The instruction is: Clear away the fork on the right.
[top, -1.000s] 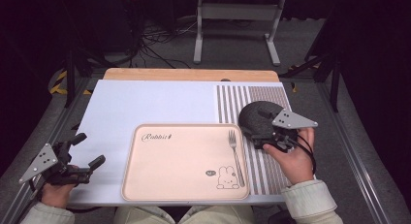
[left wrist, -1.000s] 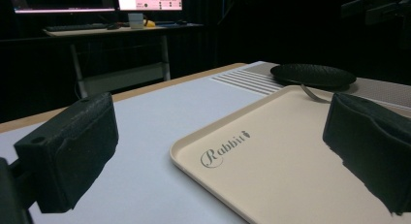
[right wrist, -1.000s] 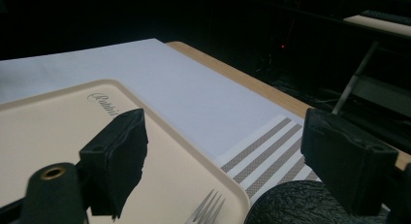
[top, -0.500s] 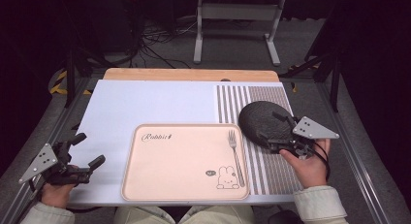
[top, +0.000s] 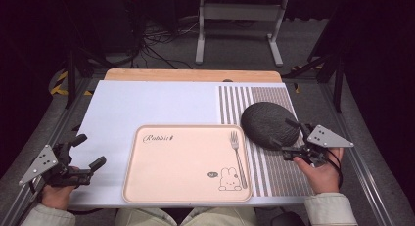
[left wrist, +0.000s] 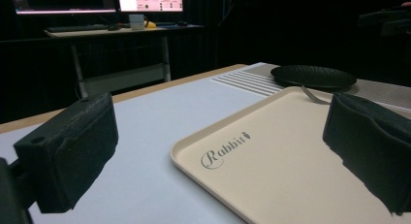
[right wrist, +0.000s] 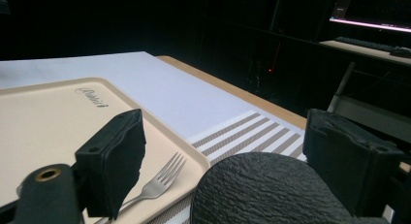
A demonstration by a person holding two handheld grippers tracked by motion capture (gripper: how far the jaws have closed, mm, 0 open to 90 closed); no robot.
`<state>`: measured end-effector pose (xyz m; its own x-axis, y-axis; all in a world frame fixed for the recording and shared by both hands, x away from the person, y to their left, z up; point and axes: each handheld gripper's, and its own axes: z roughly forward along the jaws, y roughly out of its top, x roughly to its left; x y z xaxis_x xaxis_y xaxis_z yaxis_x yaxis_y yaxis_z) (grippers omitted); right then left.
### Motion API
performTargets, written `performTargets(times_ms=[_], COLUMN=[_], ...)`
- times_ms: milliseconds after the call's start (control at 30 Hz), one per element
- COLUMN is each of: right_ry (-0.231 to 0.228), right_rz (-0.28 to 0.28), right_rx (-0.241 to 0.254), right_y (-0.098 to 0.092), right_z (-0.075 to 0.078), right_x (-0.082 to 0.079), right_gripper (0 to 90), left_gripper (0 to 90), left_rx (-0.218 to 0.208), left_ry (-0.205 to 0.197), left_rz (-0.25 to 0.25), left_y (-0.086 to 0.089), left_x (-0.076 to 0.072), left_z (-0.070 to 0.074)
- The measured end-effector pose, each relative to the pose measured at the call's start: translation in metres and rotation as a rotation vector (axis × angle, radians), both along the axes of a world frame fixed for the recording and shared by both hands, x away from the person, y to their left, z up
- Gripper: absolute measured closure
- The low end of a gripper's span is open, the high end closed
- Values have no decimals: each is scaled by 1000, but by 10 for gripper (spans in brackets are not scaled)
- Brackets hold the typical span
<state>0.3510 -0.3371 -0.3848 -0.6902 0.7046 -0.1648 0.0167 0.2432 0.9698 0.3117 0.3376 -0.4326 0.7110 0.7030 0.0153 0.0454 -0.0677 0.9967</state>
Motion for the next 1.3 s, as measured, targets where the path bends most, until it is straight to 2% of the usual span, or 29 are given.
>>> performTargets(times_ms=[367, 600, 1067, 1300], right_ry=[61, 88, 157, 216], right_rz=[-37, -54, -69, -76], right_rx=[19, 27, 19, -9], right_y=[-20, -25, -24, -21], right_z=[-28, -43, -59, -65], right_x=[-2, -4, -12, -9], right_gripper=[149, 146, 141, 140], left_gripper=[0, 0, 0, 0], left_rx=[-4, 0, 1, 1], left_ry=[-3, 0, -1, -1], left_rz=[1, 0, -4, -5], left_y=[0, 0, 0, 0], left_x=[0, 0, 0, 0], left_z=[0, 0, 0, 0])
